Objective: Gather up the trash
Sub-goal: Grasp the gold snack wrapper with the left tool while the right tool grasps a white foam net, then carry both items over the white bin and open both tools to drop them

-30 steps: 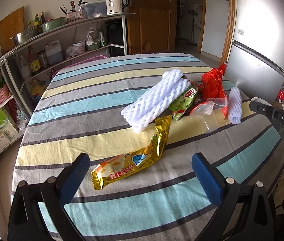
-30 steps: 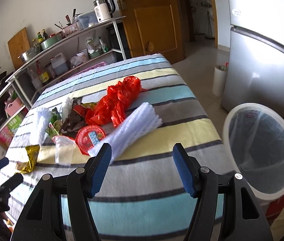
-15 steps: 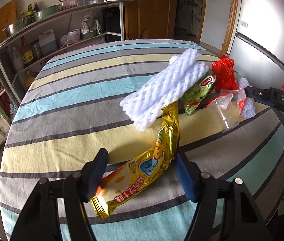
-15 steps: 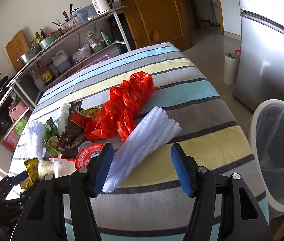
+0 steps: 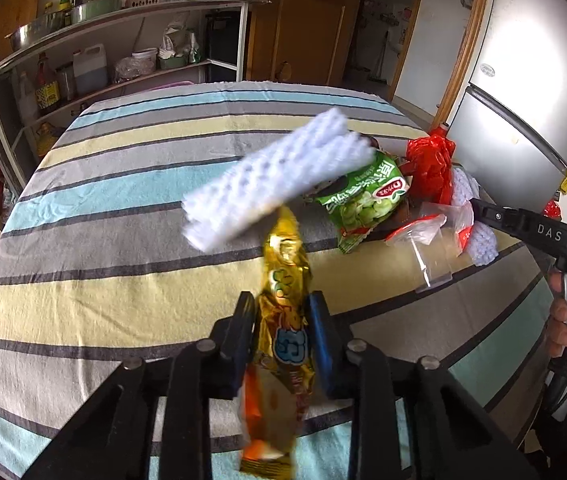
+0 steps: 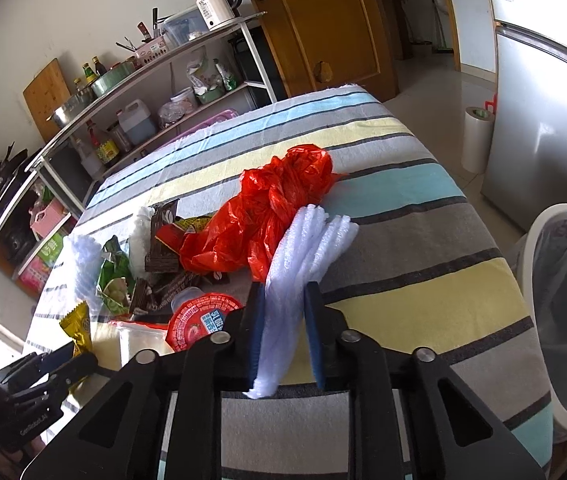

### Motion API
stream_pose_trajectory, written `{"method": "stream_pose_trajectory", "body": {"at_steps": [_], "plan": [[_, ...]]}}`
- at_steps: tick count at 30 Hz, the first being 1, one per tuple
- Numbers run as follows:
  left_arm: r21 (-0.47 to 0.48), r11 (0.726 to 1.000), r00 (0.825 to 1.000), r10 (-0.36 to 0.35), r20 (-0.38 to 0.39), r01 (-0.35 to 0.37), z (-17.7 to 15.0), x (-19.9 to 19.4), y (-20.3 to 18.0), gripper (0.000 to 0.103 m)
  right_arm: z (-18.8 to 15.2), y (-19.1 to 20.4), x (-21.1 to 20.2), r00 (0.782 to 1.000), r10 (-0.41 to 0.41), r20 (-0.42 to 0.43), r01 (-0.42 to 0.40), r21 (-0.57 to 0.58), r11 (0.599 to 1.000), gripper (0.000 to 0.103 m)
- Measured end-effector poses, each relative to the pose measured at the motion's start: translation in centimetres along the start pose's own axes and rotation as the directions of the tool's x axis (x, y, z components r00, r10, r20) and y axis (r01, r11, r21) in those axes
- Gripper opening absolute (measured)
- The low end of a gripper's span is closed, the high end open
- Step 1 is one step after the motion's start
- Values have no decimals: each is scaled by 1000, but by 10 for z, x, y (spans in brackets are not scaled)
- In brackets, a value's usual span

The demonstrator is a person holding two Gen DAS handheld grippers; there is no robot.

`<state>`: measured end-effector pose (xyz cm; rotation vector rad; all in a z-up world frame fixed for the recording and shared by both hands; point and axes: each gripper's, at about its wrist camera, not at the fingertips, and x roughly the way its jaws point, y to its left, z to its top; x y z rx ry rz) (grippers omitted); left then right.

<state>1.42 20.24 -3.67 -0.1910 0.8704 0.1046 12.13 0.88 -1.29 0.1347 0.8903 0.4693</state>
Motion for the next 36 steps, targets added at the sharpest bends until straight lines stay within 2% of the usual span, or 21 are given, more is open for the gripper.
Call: {"method": "stream_pose_trajectory", "body": {"at_steps": [9,17,26,36], "plan": [[-25,999,999,-46,10,46,-1,-6,-5,24,-1,-4,-12,999,23,42,-22,-16,1000,14],[-14,997,995,-78,57,79,7,-25,-21,24,-5,-14,-36,996,41,79,-41,-4,999,14],[49,991,988,-127,91,123,21,-39,-58,24,-9,-27,-65,992,42,121,-44,13,999,14],[167,963,968,-228,101,210,51,-38,-125,24,-5,-66,-112,979,-39,198,26,68,997,14]]}}
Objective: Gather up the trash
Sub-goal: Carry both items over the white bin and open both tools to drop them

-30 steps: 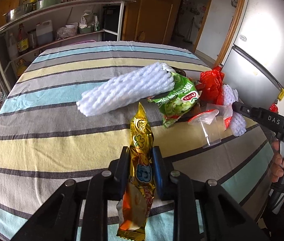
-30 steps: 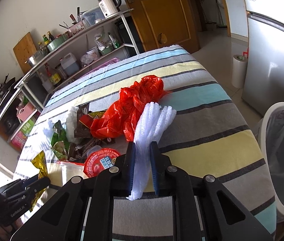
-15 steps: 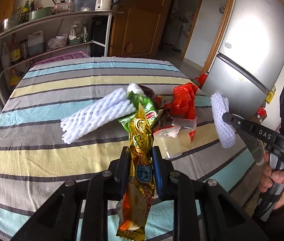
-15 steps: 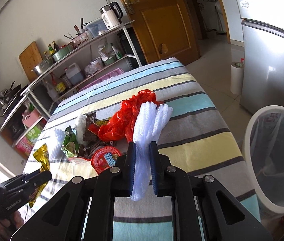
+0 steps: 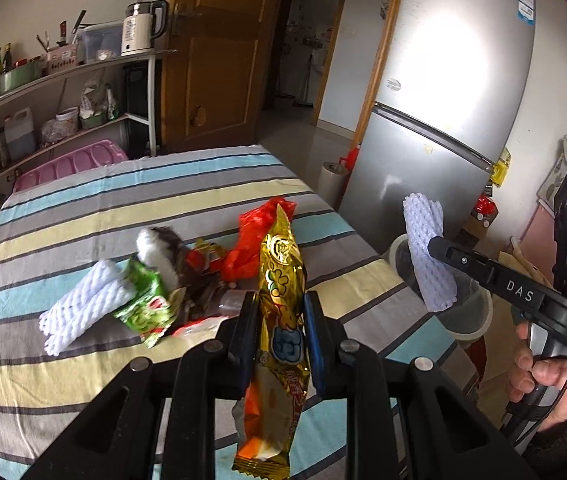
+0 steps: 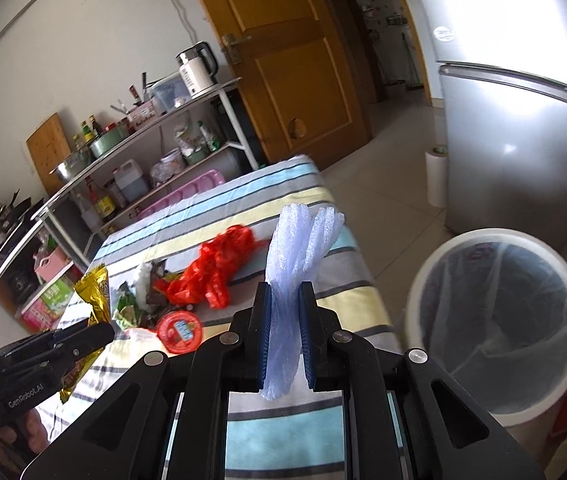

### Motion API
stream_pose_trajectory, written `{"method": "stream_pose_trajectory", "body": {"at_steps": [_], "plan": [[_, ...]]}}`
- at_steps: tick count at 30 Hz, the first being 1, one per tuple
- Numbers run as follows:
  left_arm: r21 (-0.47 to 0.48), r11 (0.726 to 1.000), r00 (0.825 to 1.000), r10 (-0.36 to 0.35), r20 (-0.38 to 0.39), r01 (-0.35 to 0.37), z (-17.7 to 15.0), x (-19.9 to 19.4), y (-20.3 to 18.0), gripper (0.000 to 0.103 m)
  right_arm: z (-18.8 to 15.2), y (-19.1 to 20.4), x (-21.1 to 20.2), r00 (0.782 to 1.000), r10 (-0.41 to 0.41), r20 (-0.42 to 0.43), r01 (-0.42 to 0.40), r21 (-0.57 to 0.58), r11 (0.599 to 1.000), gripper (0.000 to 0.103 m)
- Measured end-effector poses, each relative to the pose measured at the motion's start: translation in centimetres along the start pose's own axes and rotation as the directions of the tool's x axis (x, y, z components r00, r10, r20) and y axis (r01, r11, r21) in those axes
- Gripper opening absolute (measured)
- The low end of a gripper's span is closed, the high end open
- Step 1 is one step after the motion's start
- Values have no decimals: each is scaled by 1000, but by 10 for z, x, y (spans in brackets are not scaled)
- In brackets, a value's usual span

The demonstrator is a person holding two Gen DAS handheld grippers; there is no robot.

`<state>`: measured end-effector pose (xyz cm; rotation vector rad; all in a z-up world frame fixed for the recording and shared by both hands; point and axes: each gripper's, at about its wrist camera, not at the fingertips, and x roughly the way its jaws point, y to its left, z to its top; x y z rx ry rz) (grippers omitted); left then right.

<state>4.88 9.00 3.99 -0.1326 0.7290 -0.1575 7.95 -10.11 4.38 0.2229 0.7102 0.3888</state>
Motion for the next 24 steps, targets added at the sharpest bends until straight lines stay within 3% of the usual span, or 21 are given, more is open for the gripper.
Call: {"method": "stream_pose_trajectory", "body": {"at_steps": [8,15,21,24], "plan": [[86,985,989,-148,-25,150,27,36,-71,24,10,-57,-32,993,-110,38,107,63,992,14],[125,954,961,-260,-97,271,38,76,-131,24,11,-107,-47,977,-213,23,209,103,972,14],[163,937,945,-285,-157,310,34,105,-169,24,5,-142,-45,963,-269,-24,270,133,954,14],[190,938,949,-259,-179,292,29,116,-182,24,1,-156,-39,954,-294,-58,299,135,945,14]]}}
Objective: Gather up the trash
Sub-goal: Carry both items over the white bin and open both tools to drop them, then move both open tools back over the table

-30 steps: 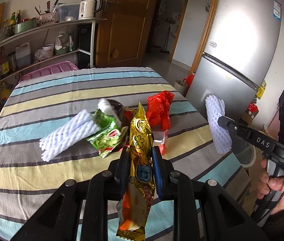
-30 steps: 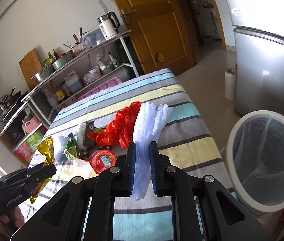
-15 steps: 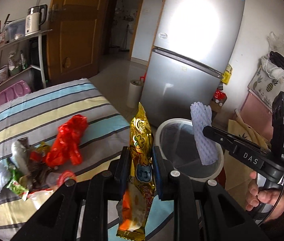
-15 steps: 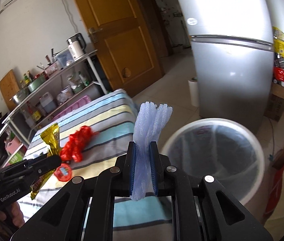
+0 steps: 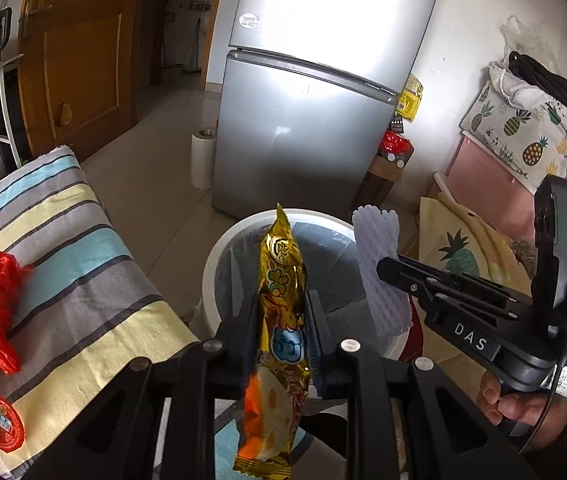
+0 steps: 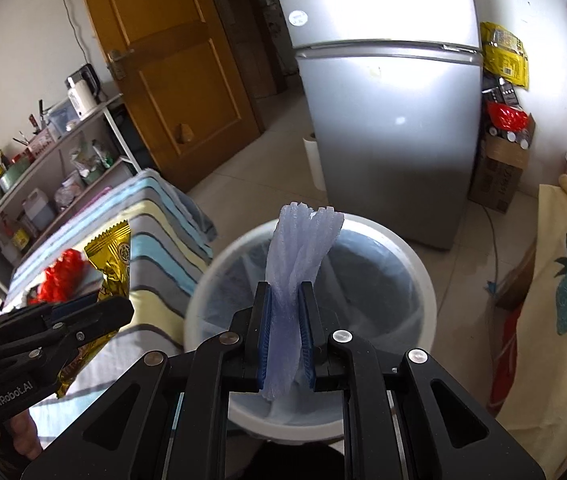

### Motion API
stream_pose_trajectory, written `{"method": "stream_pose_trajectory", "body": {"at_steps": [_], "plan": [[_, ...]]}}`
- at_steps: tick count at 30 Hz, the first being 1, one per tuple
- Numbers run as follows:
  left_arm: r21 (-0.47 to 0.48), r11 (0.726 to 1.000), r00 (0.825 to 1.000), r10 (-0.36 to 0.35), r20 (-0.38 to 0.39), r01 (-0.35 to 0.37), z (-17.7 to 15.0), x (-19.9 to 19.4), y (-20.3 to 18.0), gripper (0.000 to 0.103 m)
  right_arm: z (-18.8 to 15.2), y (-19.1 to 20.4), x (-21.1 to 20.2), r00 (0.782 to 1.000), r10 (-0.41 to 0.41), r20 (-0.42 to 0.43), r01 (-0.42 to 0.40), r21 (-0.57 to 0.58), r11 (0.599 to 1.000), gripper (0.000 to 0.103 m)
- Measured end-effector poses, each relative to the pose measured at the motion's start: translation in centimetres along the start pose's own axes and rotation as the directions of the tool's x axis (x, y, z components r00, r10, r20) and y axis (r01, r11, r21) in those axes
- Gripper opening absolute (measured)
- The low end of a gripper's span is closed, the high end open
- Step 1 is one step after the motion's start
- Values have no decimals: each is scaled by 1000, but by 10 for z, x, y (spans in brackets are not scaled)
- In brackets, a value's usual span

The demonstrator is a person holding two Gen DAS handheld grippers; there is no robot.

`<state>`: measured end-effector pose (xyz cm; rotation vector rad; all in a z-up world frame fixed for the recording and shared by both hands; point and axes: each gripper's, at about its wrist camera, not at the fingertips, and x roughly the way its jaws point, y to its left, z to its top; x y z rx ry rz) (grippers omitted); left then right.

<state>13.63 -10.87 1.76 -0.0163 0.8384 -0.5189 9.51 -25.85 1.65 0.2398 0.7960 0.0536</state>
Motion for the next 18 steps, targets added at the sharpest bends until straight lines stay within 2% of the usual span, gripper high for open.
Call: {"method": "stream_pose_trajectory", "body": {"at_steps": [4,10,11,12,14,16,18], "plan": [[0,1000,999,13,-47,-13,-2,19,-7,24,0,-10,16,999,-34,-40,34,-3,999,14],[8,999,997,39,-67,-38,-5,27,-6,28,-3,-18,32,993,-83,-85,81,-25,996,17],[5,999,997,49,-65,-48,-5,27,-5,36,-5,-18,32,993,-84,-88,82,-32,996,17],[3,998,997,55,-62,-55,-4,27,-5,47,-5,-17,32,993,-82,-86,79,-38,996,18],[-7,999,997,48,-62,-48,-4,26,-3,58,-7,-15,33,992,-97,-85,92,-55,994,25],[-9,999,997,52,-51,-52,-4,24,0,60,-8,-12,32,991,-109,-83,103,-71,992,39],[-7,998,997,66,-50,-66,-4,22,1,61,-8,-12,31,992,-101,-82,96,-62,993,42]]}}
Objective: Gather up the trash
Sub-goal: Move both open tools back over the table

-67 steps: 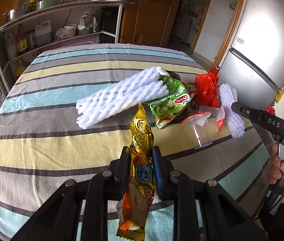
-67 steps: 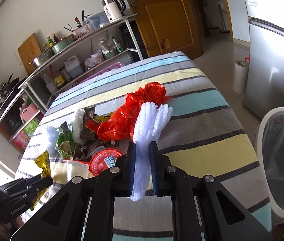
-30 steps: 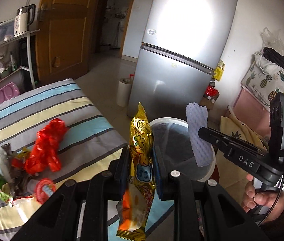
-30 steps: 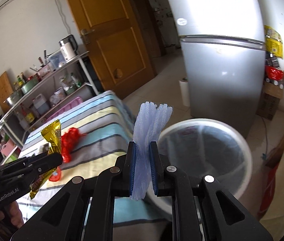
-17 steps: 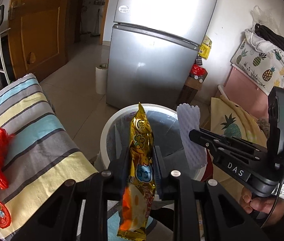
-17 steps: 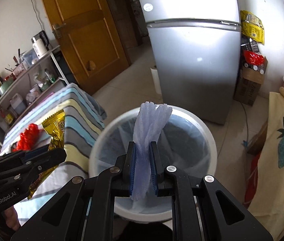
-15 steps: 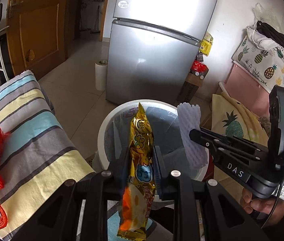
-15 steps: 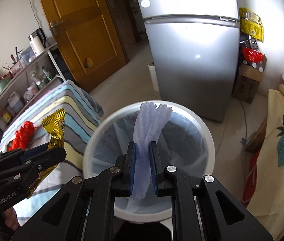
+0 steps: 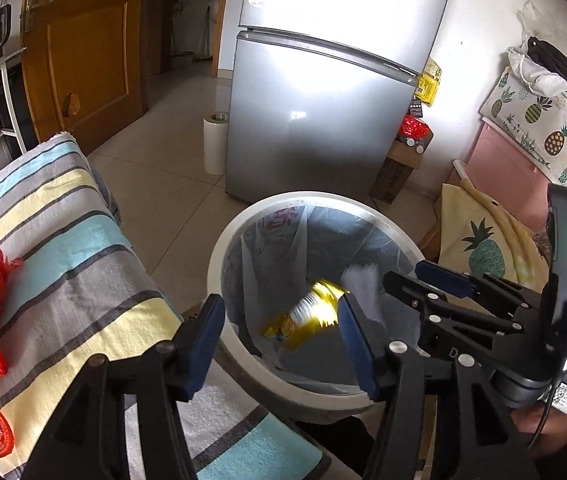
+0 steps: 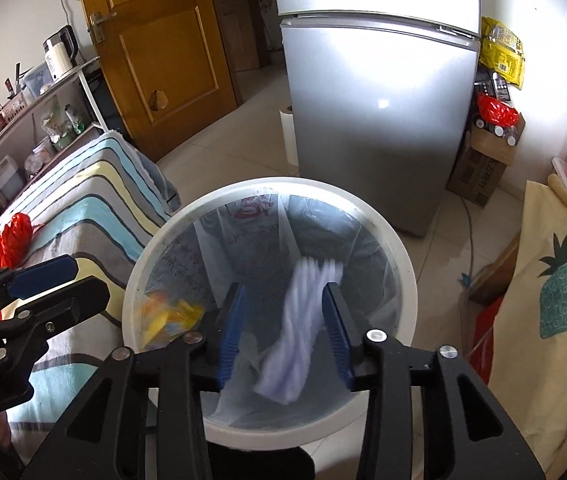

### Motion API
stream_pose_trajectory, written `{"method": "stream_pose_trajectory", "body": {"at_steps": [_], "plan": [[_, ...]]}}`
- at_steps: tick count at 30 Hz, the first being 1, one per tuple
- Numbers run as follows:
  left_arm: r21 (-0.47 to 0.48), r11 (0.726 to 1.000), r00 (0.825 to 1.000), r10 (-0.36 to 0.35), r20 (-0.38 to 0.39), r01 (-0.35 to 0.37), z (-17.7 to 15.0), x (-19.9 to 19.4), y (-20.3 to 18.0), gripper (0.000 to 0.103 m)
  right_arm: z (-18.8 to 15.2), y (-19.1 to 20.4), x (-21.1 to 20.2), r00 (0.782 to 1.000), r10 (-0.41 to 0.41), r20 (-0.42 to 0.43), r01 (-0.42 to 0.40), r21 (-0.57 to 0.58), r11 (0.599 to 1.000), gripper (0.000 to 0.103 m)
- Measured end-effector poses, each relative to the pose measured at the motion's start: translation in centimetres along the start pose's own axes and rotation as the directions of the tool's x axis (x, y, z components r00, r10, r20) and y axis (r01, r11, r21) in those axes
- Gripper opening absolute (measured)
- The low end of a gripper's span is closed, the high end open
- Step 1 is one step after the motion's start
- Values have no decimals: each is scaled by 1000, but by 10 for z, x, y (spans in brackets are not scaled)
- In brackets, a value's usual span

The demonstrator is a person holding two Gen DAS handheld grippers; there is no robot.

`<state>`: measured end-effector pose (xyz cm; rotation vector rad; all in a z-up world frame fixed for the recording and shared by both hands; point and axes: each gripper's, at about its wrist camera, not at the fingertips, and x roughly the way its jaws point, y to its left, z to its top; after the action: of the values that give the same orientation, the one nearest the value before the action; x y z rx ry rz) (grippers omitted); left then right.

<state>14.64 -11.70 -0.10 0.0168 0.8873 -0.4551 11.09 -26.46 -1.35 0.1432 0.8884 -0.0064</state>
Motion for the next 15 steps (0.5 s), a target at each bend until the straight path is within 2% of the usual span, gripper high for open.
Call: {"method": "stream_pose_trajectory", "body": {"at_steps": [15], "plan": [[-33,999,997,29,71,-27,-7,-39,23,70,0,25,-30,997,35,66,-36,7,999,42]]}}
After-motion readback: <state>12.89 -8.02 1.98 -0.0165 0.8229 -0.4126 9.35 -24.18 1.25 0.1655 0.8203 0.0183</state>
